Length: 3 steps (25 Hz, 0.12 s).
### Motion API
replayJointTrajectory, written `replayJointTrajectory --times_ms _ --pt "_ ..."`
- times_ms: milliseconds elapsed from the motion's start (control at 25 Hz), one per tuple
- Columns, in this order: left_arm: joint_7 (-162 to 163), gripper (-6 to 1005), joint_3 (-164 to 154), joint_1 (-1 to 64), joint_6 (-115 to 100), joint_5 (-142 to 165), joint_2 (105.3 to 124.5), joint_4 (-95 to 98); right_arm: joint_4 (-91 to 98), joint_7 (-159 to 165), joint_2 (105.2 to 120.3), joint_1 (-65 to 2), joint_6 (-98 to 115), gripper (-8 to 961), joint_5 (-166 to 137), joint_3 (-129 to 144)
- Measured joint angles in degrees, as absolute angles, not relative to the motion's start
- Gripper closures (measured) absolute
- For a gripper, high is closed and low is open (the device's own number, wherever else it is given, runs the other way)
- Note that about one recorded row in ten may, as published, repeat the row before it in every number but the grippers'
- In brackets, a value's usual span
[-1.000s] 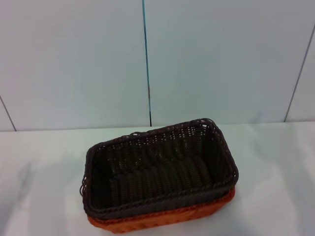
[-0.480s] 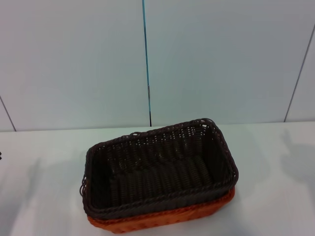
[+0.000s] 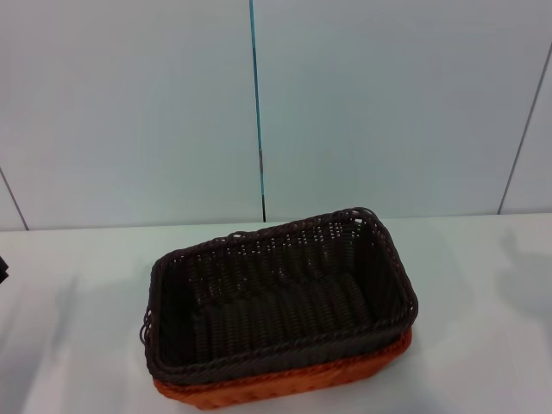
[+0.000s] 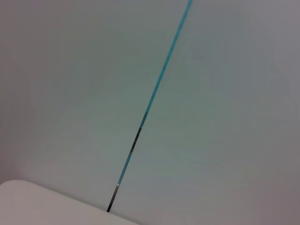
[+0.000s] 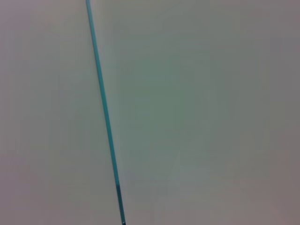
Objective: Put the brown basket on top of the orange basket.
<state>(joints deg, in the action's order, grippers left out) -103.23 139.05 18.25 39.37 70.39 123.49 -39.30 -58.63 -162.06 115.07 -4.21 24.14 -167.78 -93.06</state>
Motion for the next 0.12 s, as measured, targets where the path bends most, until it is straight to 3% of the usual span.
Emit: replayJointTrajectory --times_ms 120 --pt "-103.5 64 139.0 18.4 39.4 70.4 123.49 -39.3 -58.4 -162.1 115.06 -4.4 23.9 37 -167.8 -93.6"
